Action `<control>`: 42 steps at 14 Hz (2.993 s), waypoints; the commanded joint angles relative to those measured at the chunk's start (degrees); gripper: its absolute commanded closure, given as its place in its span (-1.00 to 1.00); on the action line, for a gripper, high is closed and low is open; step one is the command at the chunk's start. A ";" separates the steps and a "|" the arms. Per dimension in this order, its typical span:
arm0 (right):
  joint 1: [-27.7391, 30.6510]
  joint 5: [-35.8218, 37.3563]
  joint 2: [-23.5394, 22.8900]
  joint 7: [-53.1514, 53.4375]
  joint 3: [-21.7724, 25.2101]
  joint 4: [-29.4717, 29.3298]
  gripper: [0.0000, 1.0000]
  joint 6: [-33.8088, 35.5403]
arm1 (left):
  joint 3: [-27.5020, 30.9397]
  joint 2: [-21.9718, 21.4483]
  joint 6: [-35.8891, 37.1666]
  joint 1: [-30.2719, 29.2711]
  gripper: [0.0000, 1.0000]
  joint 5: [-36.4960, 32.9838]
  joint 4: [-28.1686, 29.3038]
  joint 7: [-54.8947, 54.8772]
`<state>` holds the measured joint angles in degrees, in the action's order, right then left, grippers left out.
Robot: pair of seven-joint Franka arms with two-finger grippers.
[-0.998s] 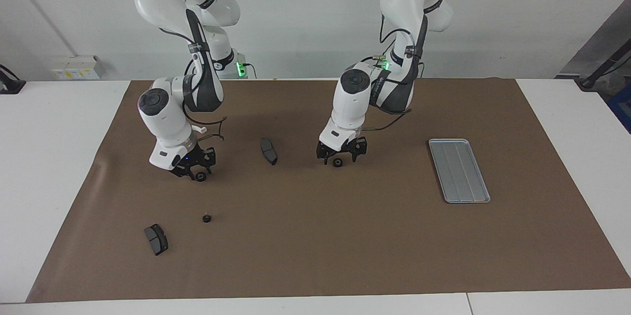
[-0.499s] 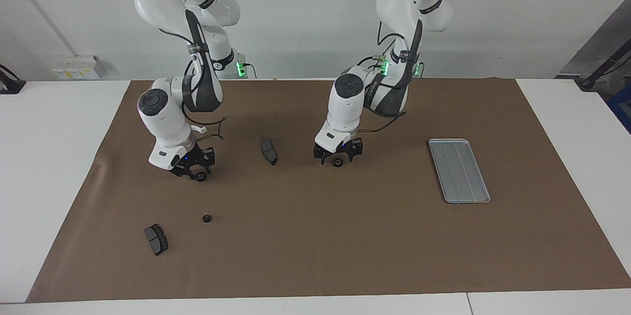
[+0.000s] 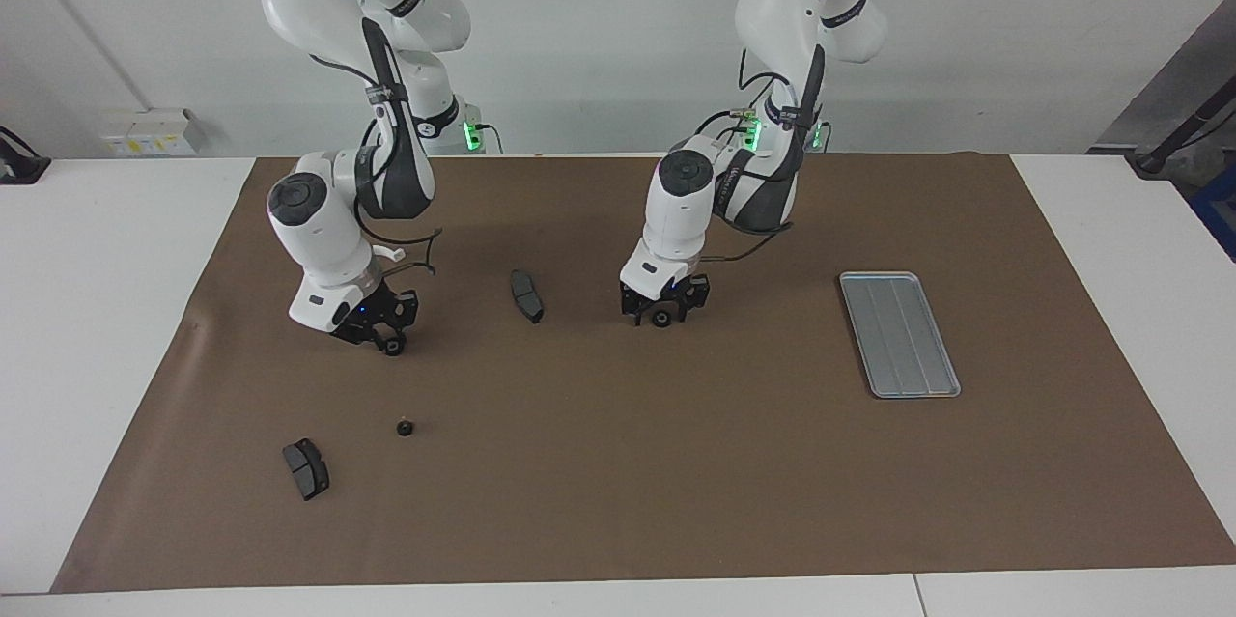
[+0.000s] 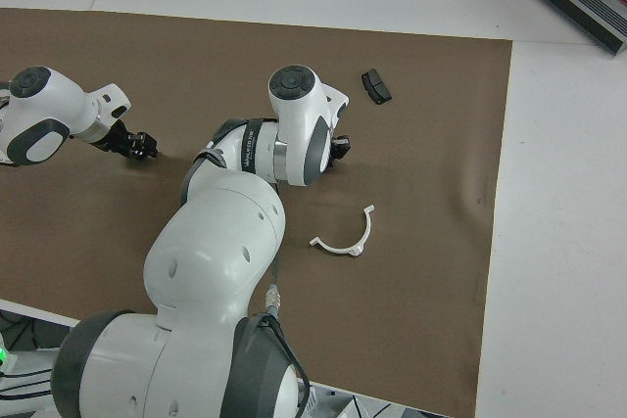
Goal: Pick bearing gear from pile to tray
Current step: 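Grasp the mid-table bearing with the left gripper while the right gripper grasps another, then carry the bearing to the tray with the left gripper while the right gripper carries another, then release the bearing on the tray while the right gripper sets another mid-table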
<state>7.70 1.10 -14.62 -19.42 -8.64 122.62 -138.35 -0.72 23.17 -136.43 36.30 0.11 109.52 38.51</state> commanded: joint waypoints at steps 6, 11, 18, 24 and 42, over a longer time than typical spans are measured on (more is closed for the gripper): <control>-0.23 -1.10 4.25 11.66 -1.29 -5.98 1.00 8.69 | 0.81 -1.64 0.63 2.02 -0.15 0.33 1.92 0.60; -0.66 -1.10 3.99 23.78 -4.89 -16.26 1.00 19.77 | 0.81 -1.72 1.34 1.93 0.07 0.33 1.92 0.43; -10.24 -1.10 2.84 43.04 -5.07 -18.30 1.00 18.12 | 0.81 -1.72 1.07 1.49 0.60 0.33 1.84 0.25; -14.36 -1.19 1.88 48.49 -5.07 -17.60 1.00 15.66 | 0.99 -1.55 2.30 -1.30 0.73 0.67 -1.58 0.16; -35.03 12.08 -18.43 86.04 -4.90 -27.97 0.96 0.27 | 0.99 -9.11 0.72 -36.39 -0.24 1.12 8.34 -42.38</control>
<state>-27.92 11.61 -32.04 65.37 -13.53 96.57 -138.10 0.41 16.51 -133.27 -0.31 0.33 114.44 -2.85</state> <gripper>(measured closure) 0.665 0.648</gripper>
